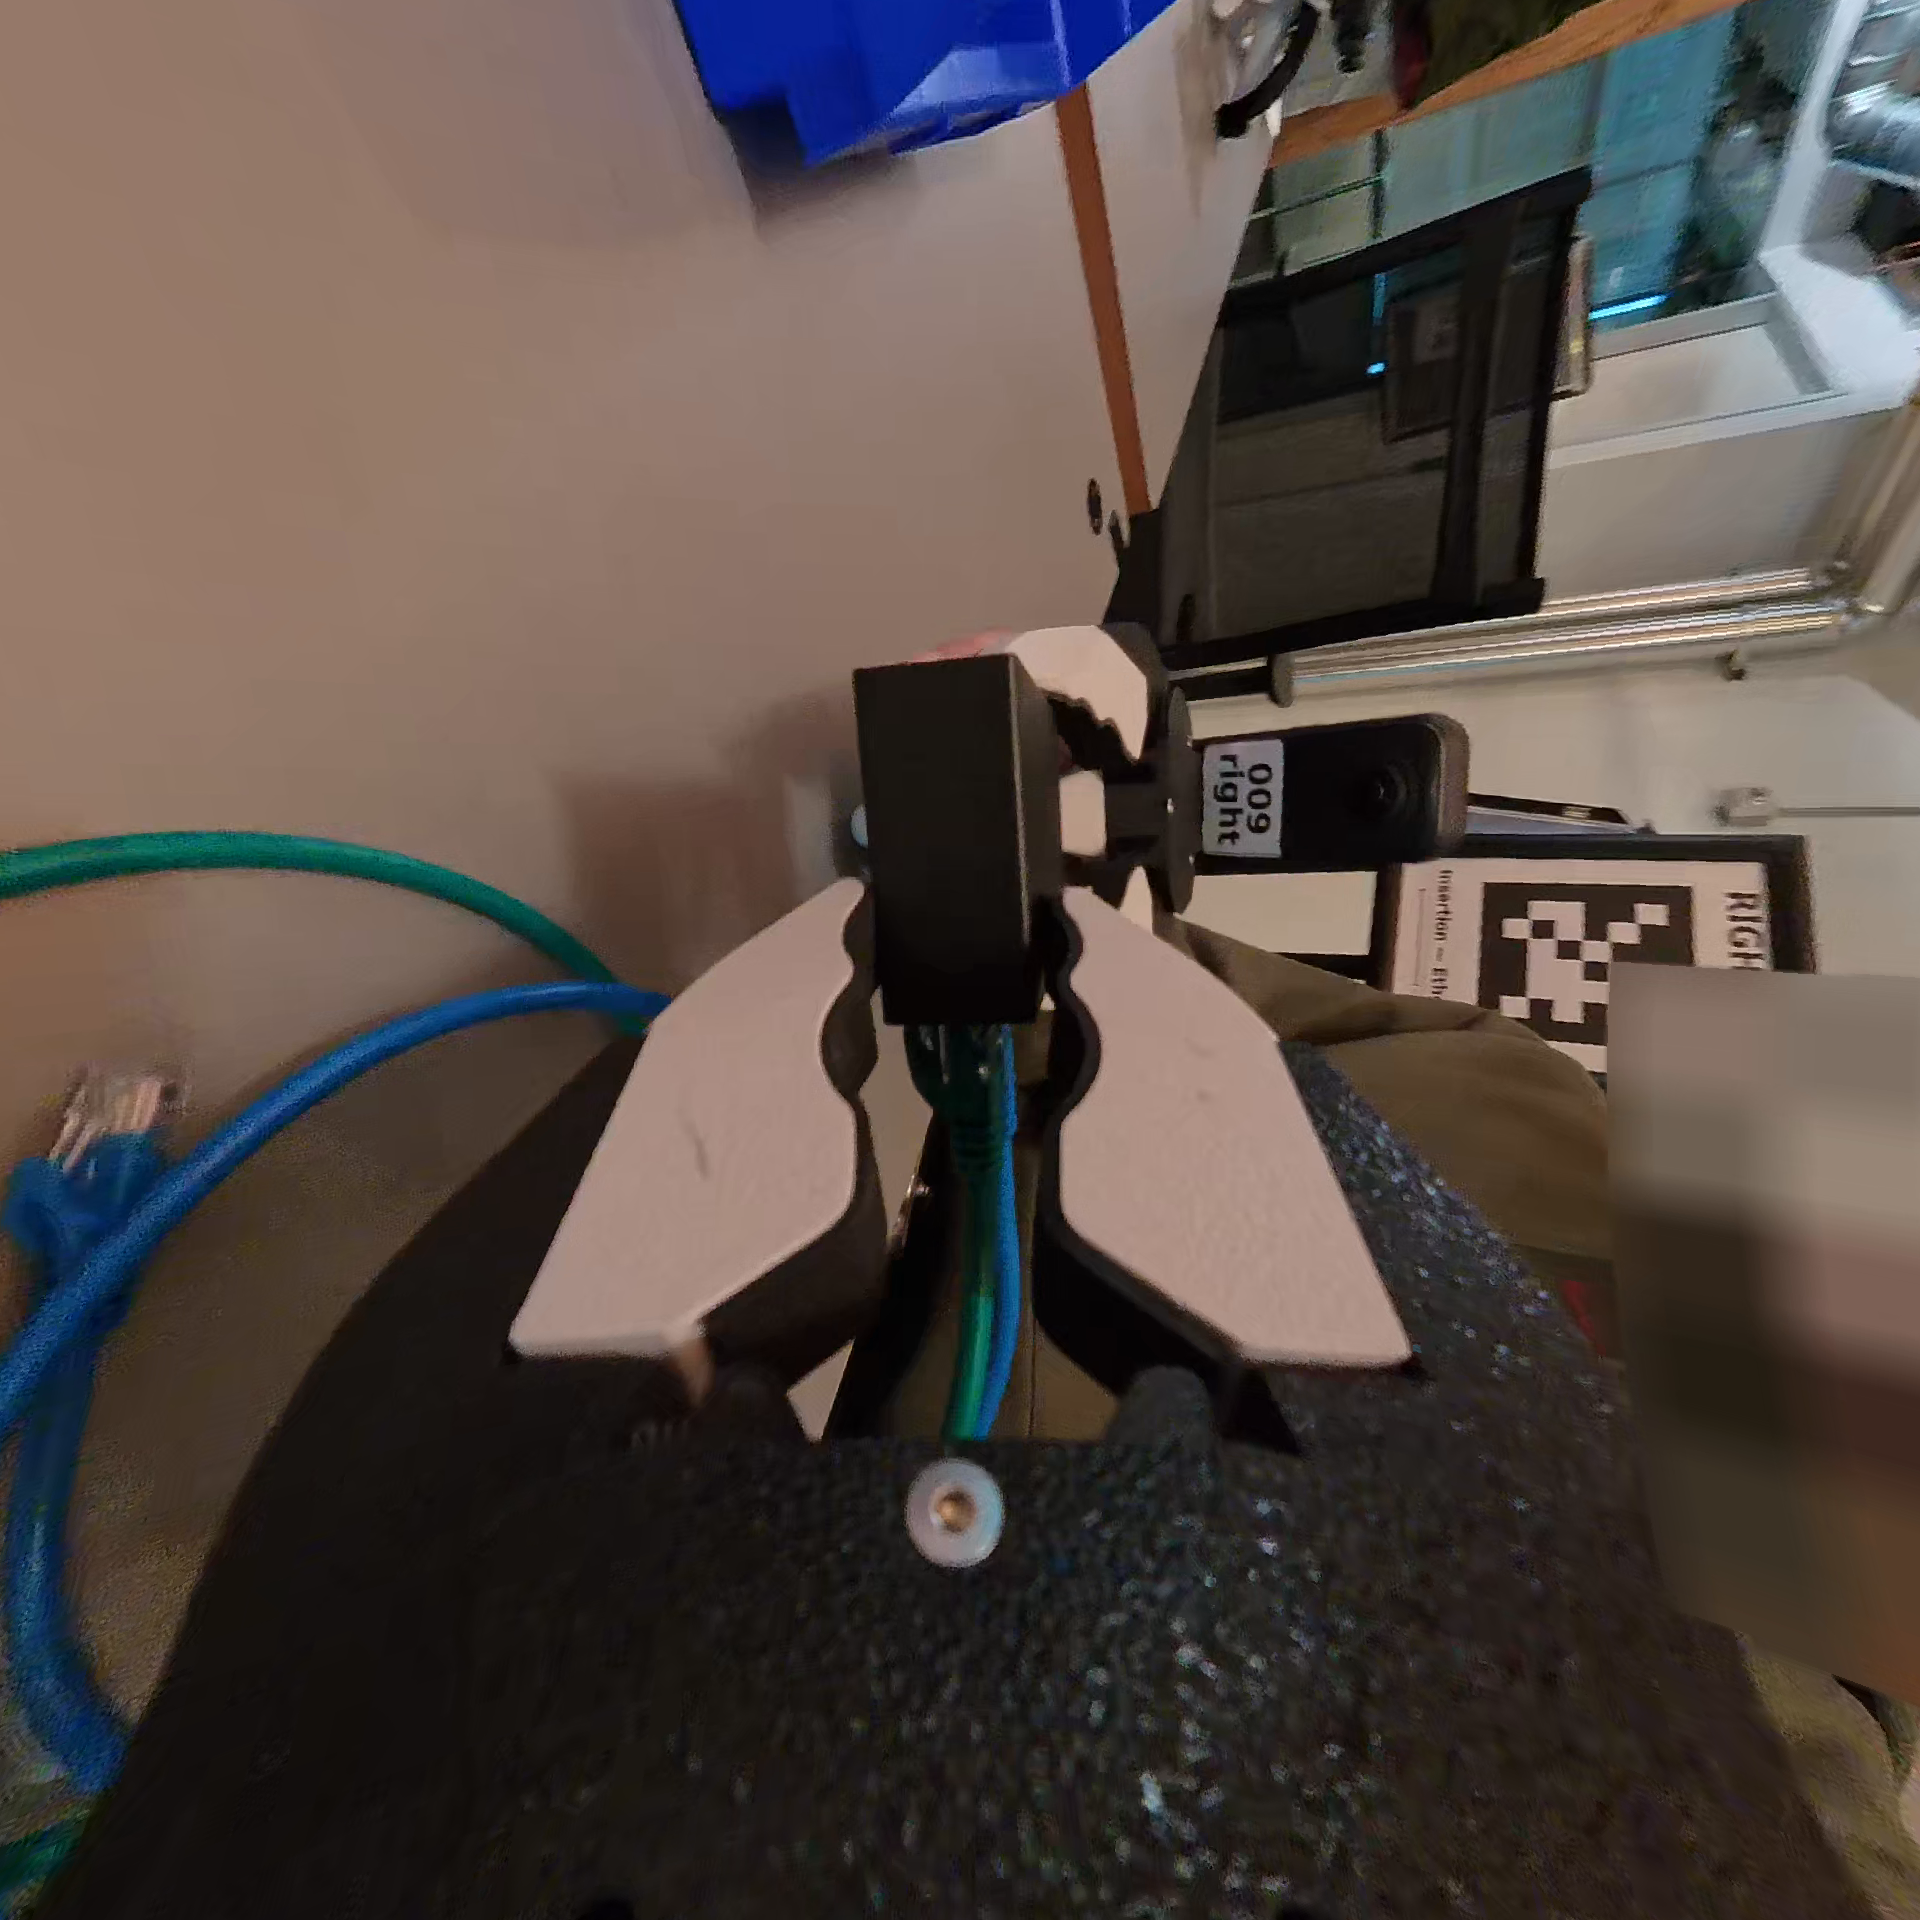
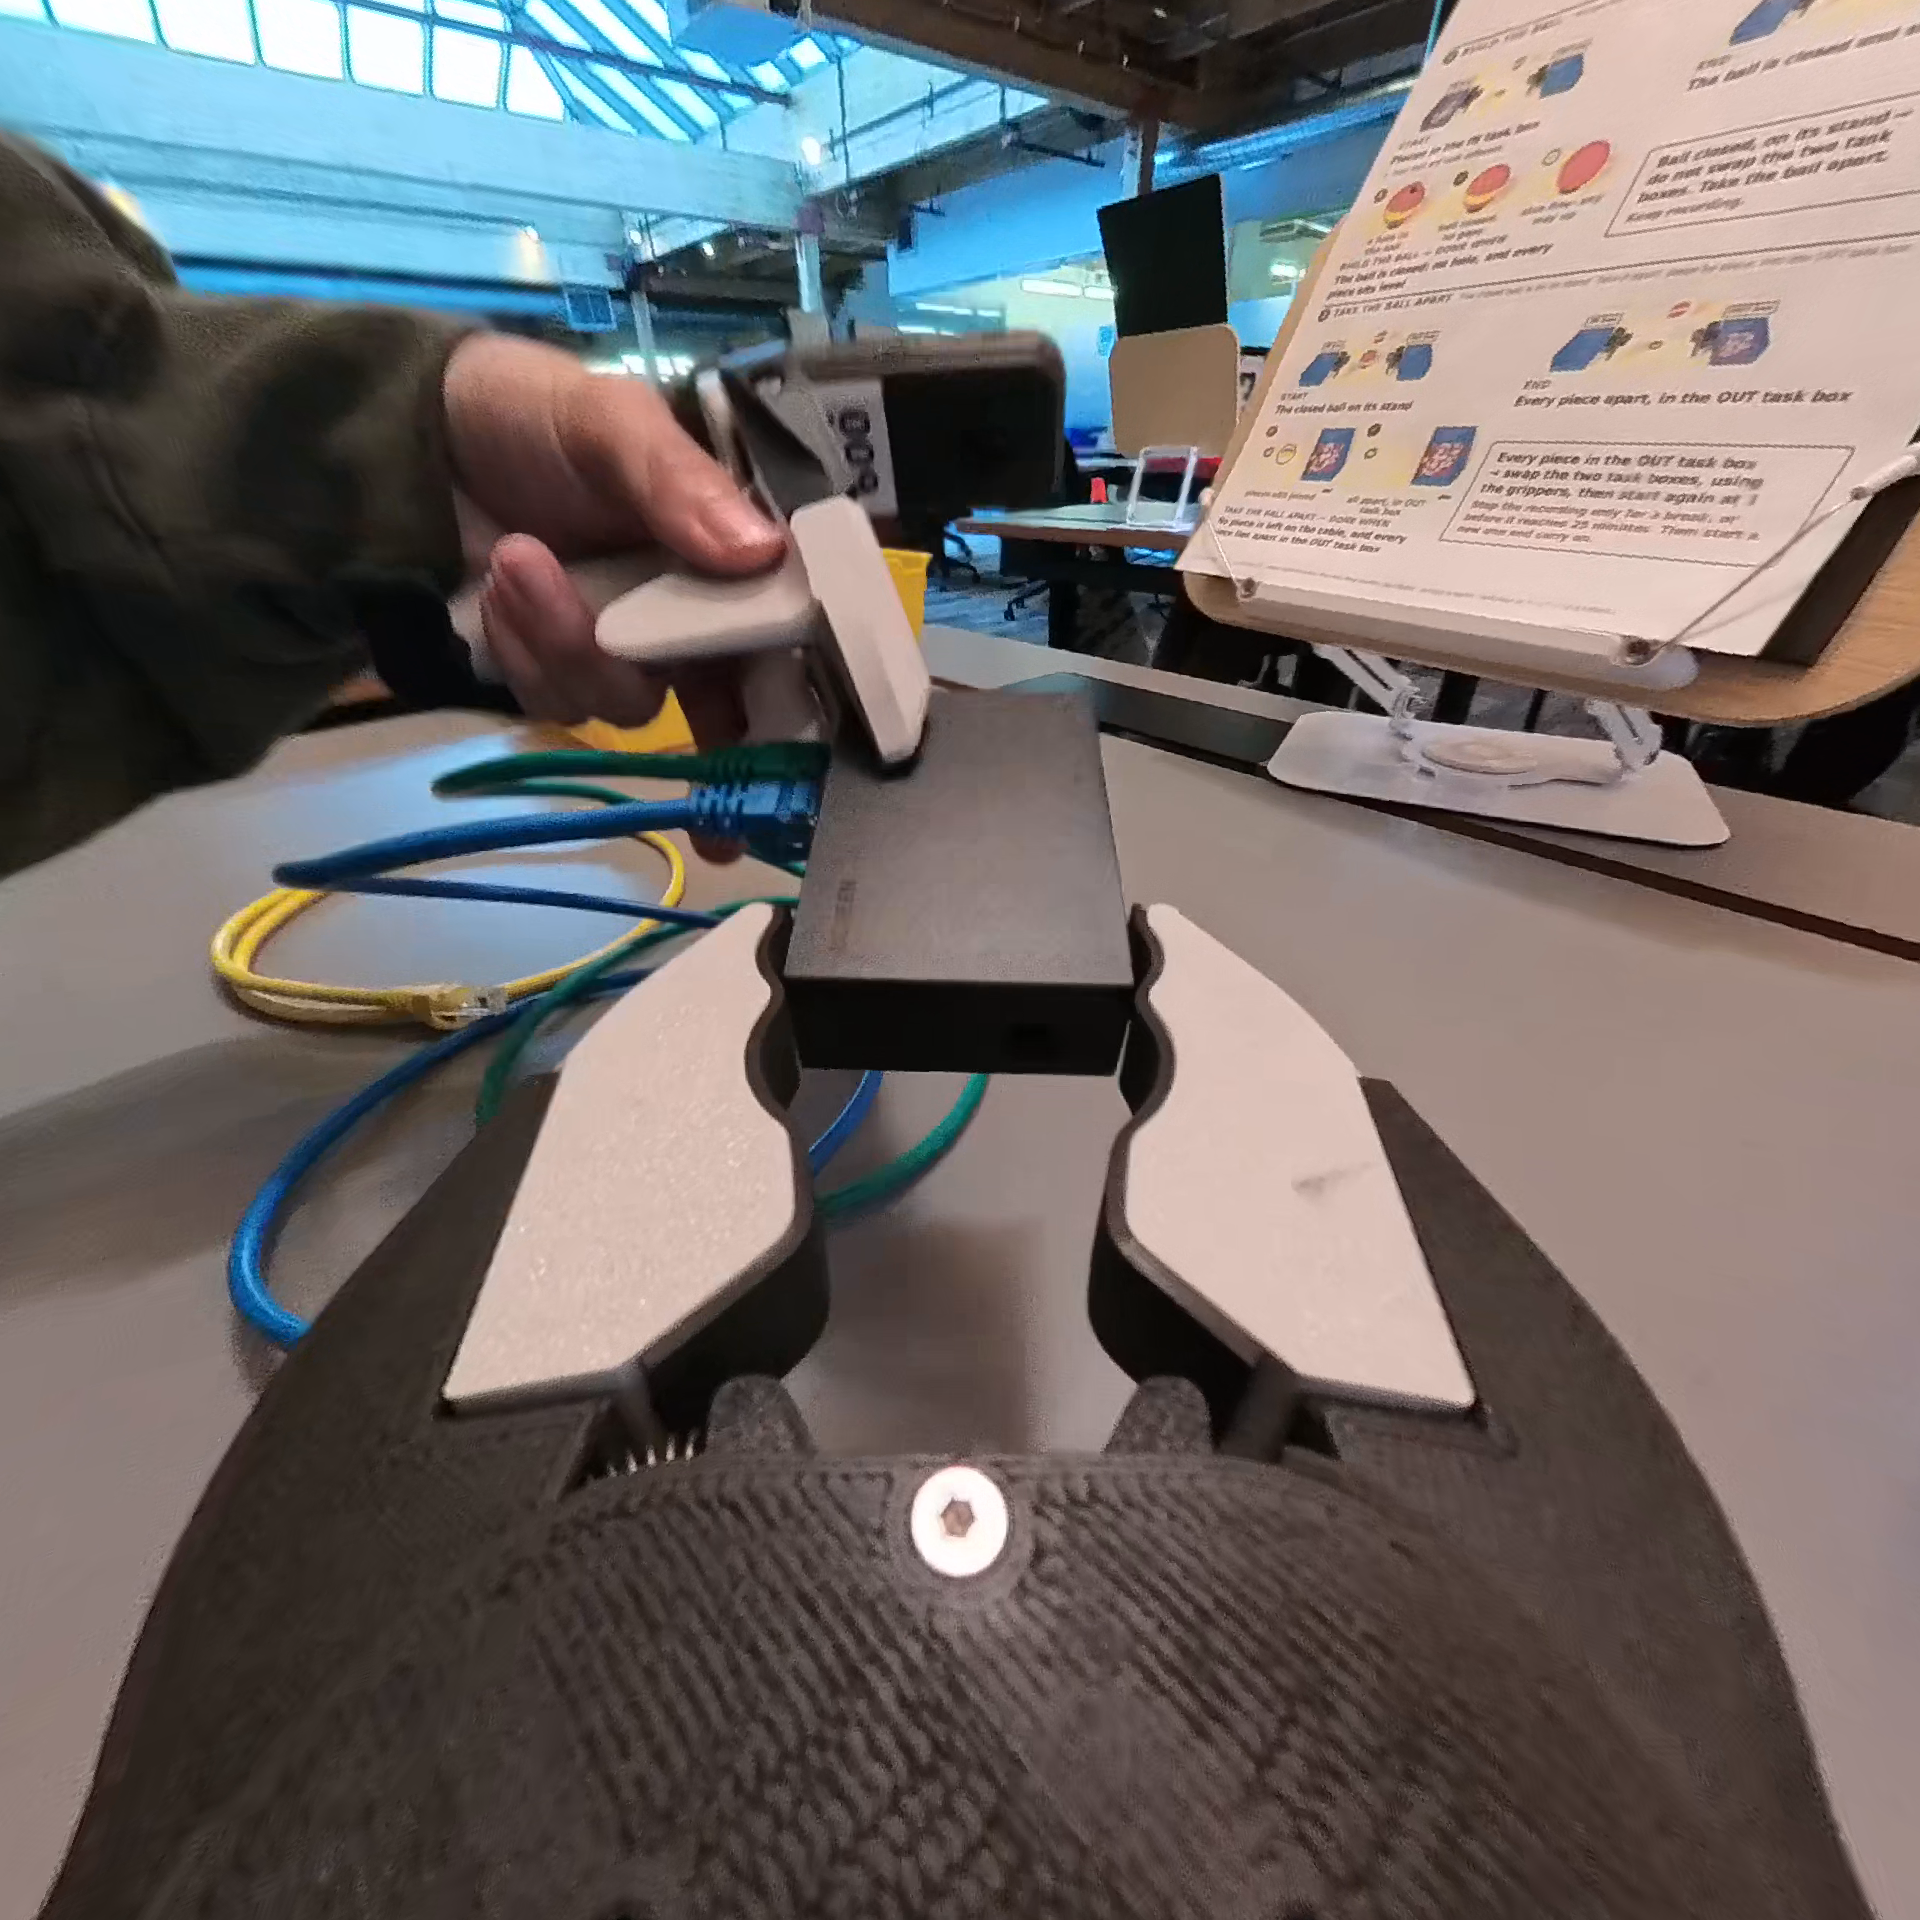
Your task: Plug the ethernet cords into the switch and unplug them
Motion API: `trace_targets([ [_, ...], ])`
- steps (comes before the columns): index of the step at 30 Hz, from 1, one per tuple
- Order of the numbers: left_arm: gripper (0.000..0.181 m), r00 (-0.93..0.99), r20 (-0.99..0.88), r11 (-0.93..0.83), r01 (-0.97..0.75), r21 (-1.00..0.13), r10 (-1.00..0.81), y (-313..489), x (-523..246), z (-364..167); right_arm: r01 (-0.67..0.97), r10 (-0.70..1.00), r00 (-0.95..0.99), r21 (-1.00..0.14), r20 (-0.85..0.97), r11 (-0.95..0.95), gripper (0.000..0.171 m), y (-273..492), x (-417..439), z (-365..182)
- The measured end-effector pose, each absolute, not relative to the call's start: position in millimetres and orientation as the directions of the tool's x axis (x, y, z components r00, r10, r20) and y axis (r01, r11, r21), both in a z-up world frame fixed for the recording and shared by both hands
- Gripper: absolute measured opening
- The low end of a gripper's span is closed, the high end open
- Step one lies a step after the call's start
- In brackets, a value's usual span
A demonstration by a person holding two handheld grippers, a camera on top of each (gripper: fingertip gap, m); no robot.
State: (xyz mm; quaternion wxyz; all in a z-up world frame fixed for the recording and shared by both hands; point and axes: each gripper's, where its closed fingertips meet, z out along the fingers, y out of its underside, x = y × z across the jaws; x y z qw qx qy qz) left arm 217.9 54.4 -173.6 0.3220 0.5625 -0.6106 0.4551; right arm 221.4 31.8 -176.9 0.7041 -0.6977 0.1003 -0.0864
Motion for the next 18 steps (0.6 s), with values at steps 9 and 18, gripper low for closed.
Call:
trace_targets([
  [9, 0.027, -0.171, 0.838, 0.015, -0.982, -0.191, -0.517, 54.7, 214.6, -162.0, -0.012, -0.267, 0.964, -1.000, -0.005, -0.025, 0.066, 37.1, 223.1, -180.8],
  [18, 0.027, -0.225, 0.790, 0.158, -0.974, -0.163, -0.570, 55.8, 201.9, -165.0, 0.019, -0.252, 0.967, -0.996, 0.042, -0.092, 0.081, 44.5, 218.7, -187.9],
])
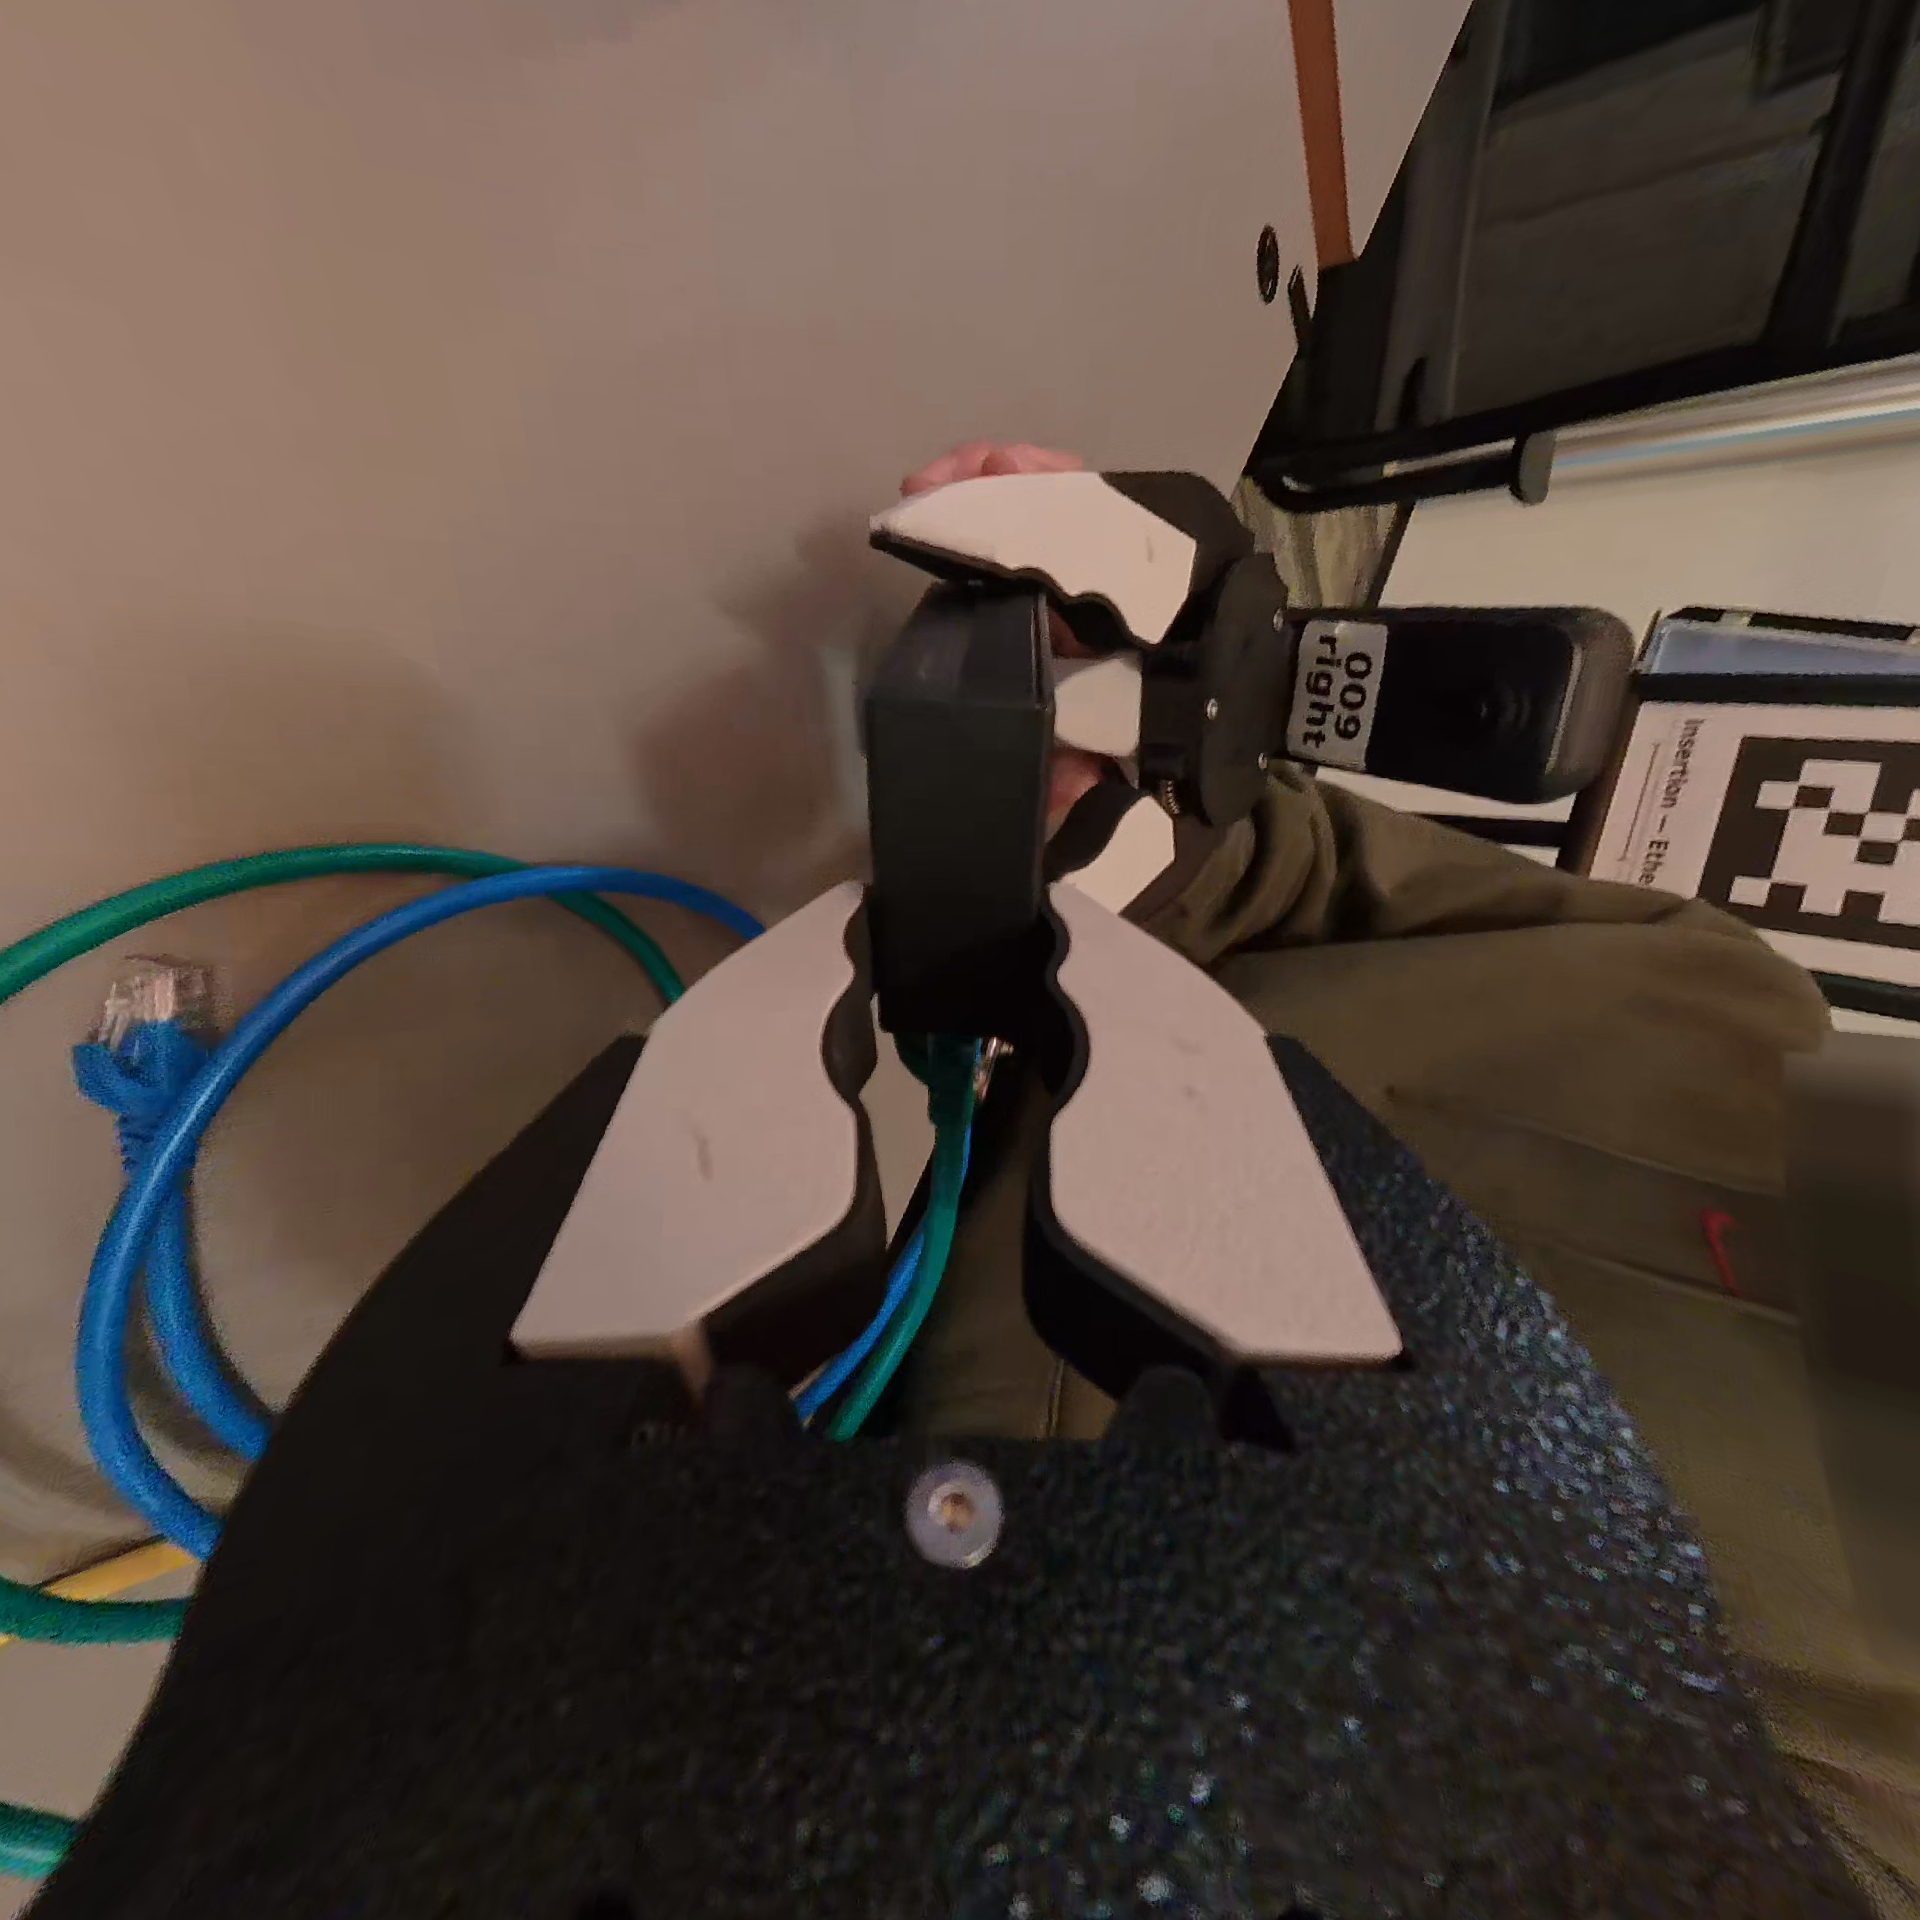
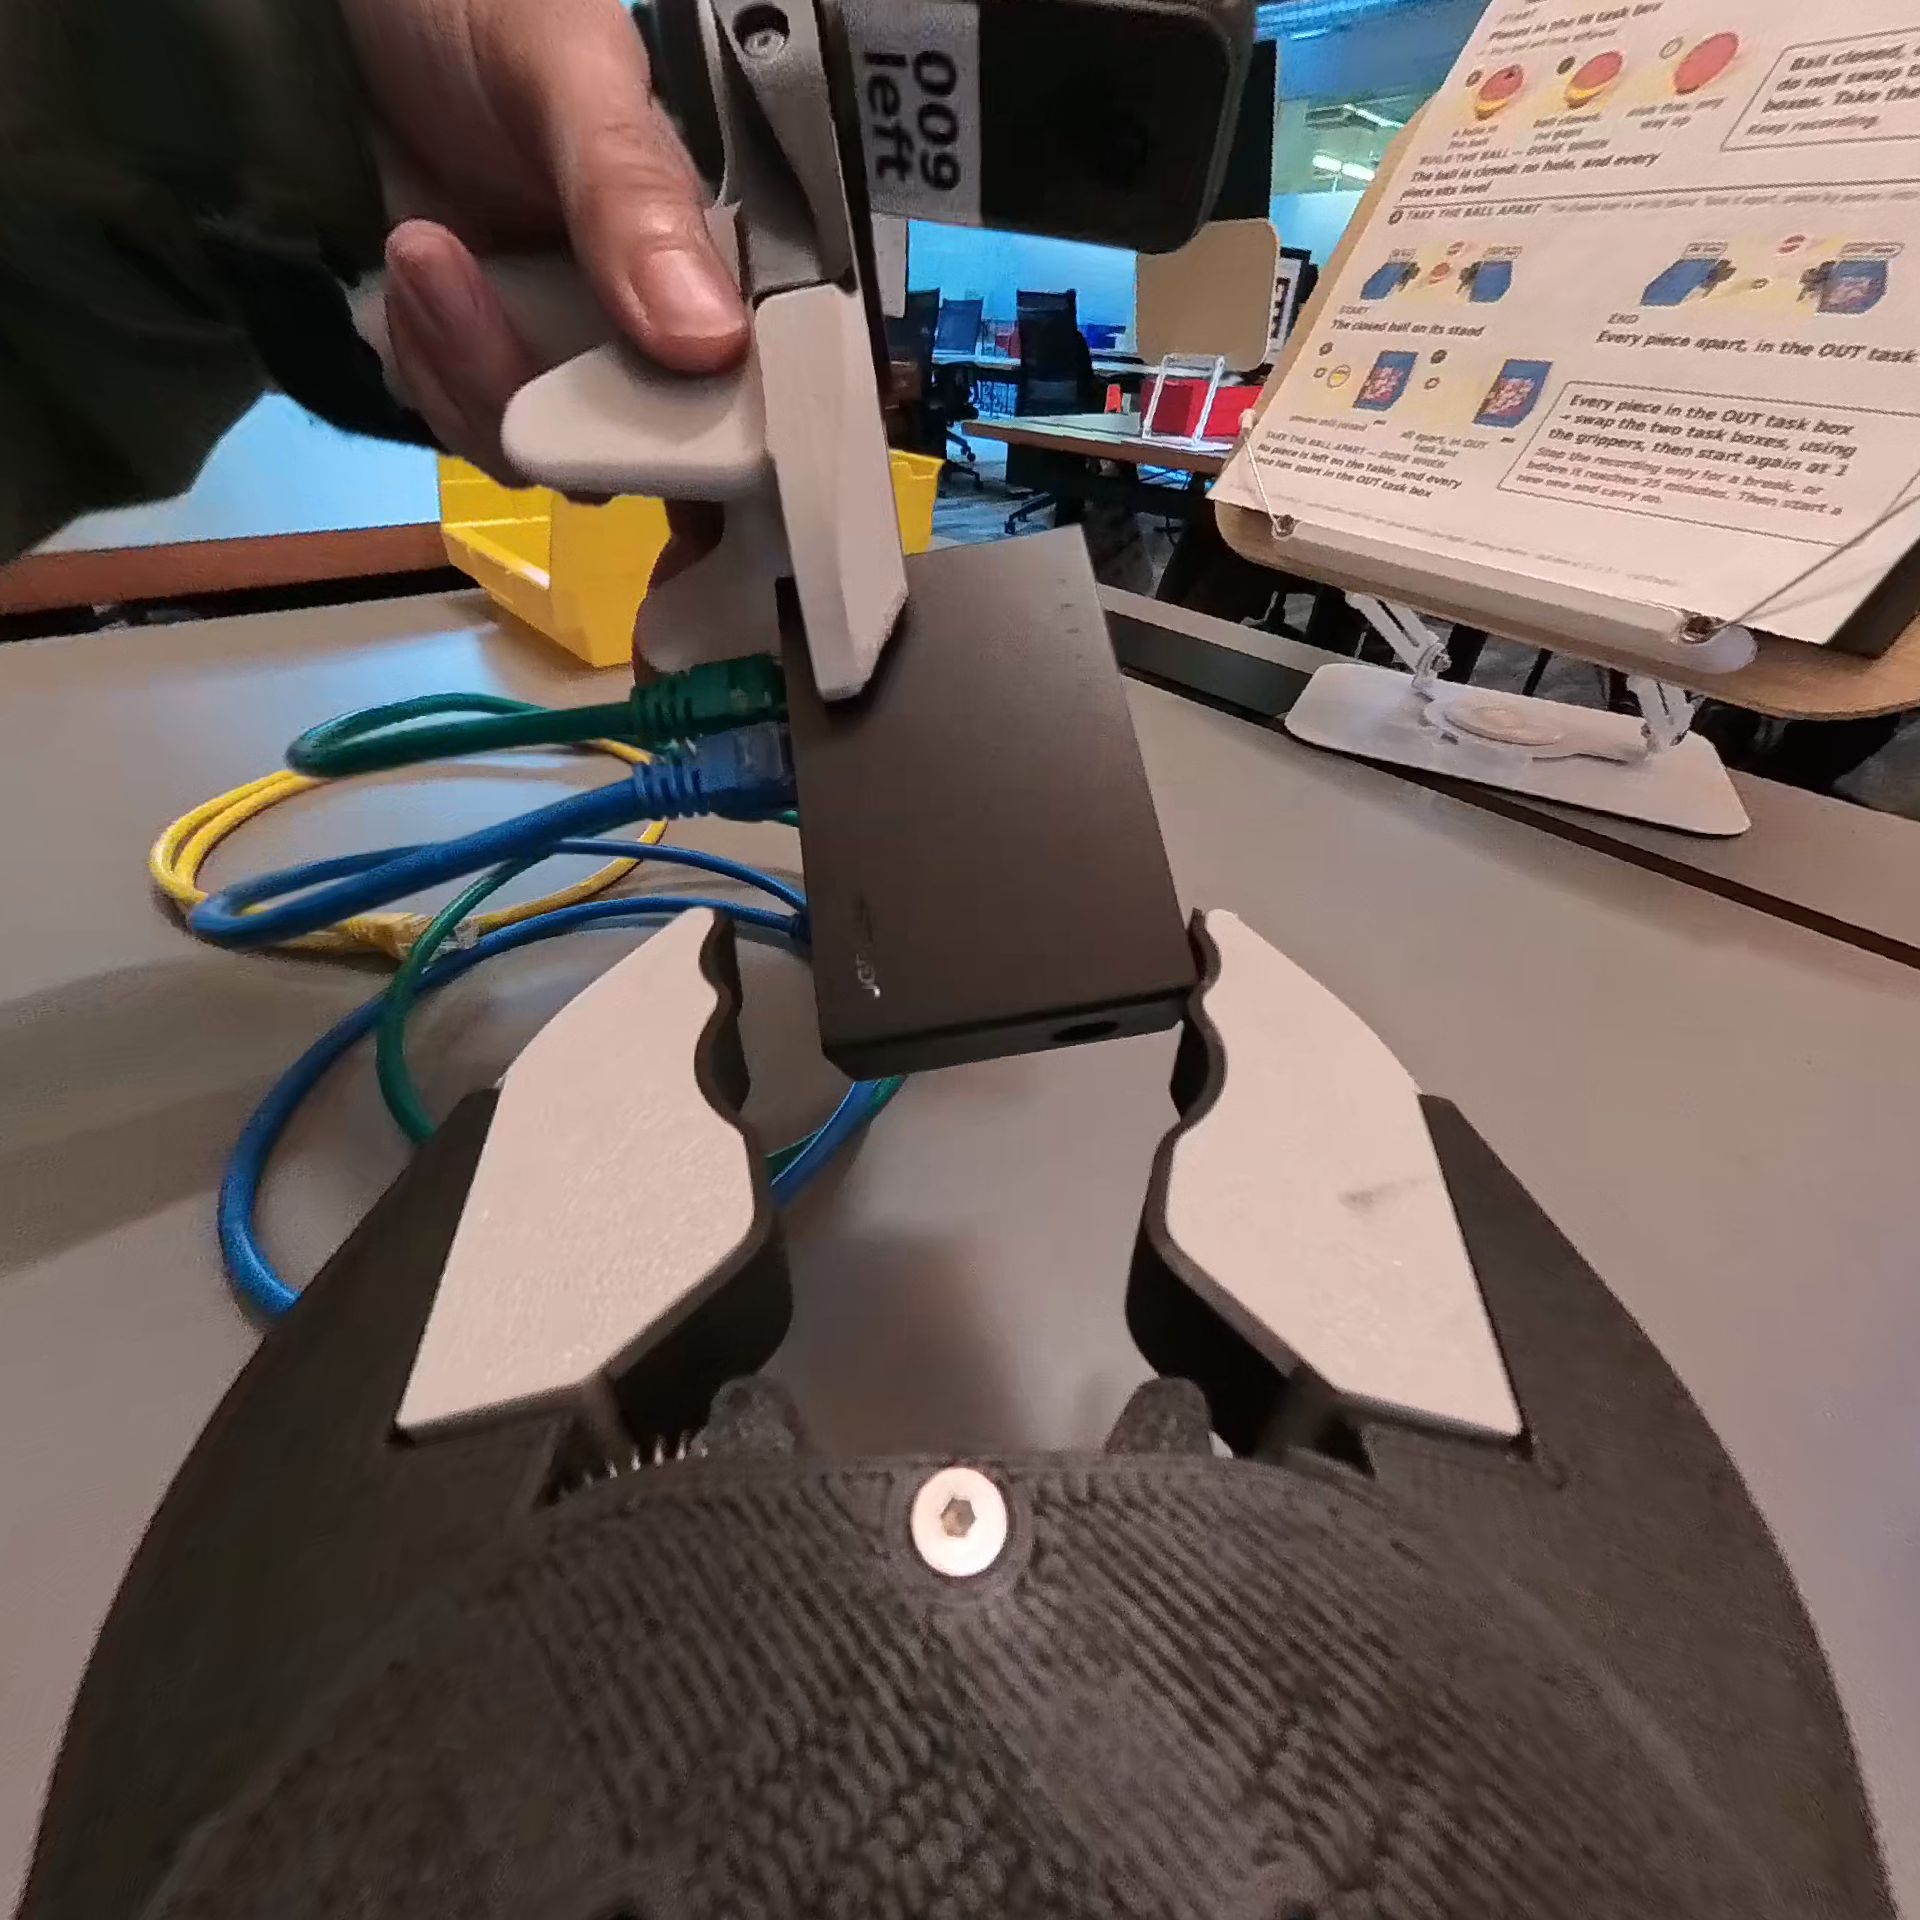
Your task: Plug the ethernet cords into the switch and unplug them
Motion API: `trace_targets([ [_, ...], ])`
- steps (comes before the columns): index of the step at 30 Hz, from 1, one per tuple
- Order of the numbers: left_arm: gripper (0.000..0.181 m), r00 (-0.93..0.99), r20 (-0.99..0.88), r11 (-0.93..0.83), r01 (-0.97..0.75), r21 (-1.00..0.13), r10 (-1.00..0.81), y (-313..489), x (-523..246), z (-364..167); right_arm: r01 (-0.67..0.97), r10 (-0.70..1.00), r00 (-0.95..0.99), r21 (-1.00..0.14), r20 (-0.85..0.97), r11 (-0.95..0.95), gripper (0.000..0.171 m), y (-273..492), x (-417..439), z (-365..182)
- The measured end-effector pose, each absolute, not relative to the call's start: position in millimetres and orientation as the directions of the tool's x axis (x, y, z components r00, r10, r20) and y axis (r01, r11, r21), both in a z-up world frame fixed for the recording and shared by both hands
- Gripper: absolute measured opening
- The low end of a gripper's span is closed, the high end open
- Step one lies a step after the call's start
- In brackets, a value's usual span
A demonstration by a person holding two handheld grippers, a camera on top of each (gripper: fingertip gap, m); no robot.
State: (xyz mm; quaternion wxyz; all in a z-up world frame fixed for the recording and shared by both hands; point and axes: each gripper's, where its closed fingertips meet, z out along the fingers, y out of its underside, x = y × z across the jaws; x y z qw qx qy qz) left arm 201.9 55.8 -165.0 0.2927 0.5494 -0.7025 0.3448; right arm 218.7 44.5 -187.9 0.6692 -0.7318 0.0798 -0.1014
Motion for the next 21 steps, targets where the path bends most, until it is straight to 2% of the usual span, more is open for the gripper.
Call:
trace_targets([
  [7, 0.026, -0.269, 0.783, 0.255, -0.956, -0.146, -0.561, 50.4, 190.6, -163.1, 0.076, -0.237, 0.967, -0.992, 0.097, -0.097, 0.082, 46.8, 215.0, -187.1],
  [10, 0.026, -0.279, 0.772, 0.281, -0.950, -0.136, -0.571, 48.4, 188.6, -165.7, 0.095, -0.224, 0.967, -0.988, 0.119, -0.118, 0.074, 47.9, 212.8, -189.5],
  [17, 0.029, -0.303, 0.742, 0.165, -0.952, -0.257, -0.598, 42.0, 211.9, -166.5, 0.009, -0.271, 0.962, -0.991, 0.045, -0.134, 0.073, 41.1, 227.2, -193.2],
  [21, 0.033, -0.291, 0.737, 0.136, -0.955, -0.264, -0.610, 42.4, 217.6, -175.6, -0.059, -0.293, 0.956, -0.989, -0.017, -0.136, 0.073, 40.3, 230.6, -196.0],
])
